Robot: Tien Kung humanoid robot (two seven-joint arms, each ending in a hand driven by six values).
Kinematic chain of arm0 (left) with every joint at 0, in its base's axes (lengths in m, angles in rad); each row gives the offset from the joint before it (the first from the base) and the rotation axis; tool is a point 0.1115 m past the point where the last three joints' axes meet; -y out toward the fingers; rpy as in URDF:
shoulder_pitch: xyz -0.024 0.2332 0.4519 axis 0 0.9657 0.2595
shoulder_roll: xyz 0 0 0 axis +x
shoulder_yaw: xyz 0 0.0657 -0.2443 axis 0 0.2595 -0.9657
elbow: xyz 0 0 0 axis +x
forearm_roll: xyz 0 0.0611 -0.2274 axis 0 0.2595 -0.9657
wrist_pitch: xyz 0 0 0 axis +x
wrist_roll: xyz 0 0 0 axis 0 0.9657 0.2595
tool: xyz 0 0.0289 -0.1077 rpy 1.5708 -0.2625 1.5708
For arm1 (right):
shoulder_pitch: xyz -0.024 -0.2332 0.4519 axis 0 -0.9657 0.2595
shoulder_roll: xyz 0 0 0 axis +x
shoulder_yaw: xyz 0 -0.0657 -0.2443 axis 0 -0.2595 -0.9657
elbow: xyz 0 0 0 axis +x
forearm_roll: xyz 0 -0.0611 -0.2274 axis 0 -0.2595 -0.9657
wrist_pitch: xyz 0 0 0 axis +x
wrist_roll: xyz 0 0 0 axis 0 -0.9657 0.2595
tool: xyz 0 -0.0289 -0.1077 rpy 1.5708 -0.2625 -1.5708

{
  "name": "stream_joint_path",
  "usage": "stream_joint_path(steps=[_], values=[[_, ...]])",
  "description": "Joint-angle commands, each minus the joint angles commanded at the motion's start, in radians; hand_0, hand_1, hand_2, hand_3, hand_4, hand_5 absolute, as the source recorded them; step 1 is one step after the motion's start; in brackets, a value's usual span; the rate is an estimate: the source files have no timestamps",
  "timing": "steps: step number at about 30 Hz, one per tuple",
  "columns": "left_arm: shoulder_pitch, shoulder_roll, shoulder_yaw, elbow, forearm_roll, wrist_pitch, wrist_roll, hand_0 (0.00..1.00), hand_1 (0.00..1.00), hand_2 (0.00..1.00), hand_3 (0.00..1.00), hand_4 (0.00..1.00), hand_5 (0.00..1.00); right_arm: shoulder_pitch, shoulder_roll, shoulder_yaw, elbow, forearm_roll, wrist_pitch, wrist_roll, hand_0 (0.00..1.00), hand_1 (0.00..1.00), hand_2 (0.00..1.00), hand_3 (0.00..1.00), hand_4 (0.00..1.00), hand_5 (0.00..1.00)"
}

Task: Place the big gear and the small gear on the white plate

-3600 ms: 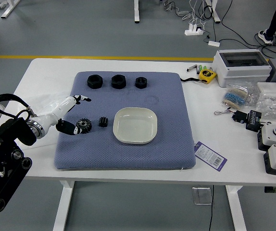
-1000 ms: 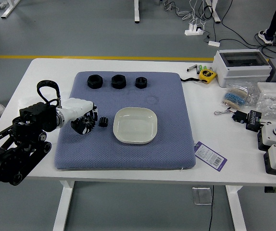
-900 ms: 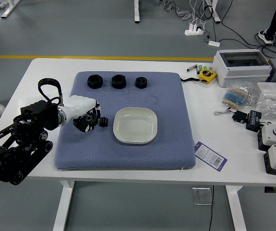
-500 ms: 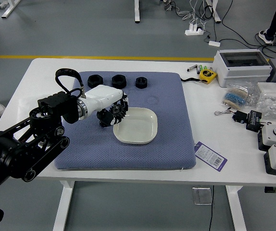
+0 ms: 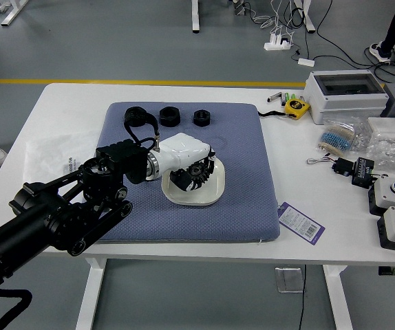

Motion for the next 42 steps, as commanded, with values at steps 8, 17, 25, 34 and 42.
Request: stream_joint_path(steps=[8,17,25,34,42], values=[[-0.004,-0.008,-0.002,0.050,0.023,0.046,-0.003,0.433,0.539,0.641,0.879,0.721,0.002,-0.001,0.000,0.004,0.000,-0.010,-0.001,-0.002,0.654,0.646,0.727,0.573,0.789,0.716],[0.003,-0.007,0.001,0.057,-0.010,0.069,-0.003,0.434,0.557,0.676,0.945,0.778,0.002,0.000,0.001,0.002,0.000,-0.005,-0.001,0.000,0.656,0.645,0.727,0.573,0.789,0.716],[0.002,-0.007,-0.004,0.054,-0.016,0.037,0.005,0.437,0.561,0.686,0.959,0.806,0.002,-0.002,0.001,0.004,-0.001,-0.007,-0.002,-0.001,0.655,0.645,0.728,0.573,0.789,0.716],[0.004,-0.011,0.000,0.058,-0.031,0.009,-0.002,0.603,0.716,0.867,0.987,0.989,0.002,-0.004,0.000,0.001,0.000,-0.002,-0.001,0.001,0.656,0.645,0.727,0.573,0.789,0.716],[0.011,-0.008,-0.024,0.037,-0.028,-0.003,0.000,0.749,0.852,0.993,0.998,0.998,0.002,-0.011,0.001,0.004,0.000,-0.007,-0.001,0.000,0.655,0.646,0.728,0.574,0.790,0.719]])
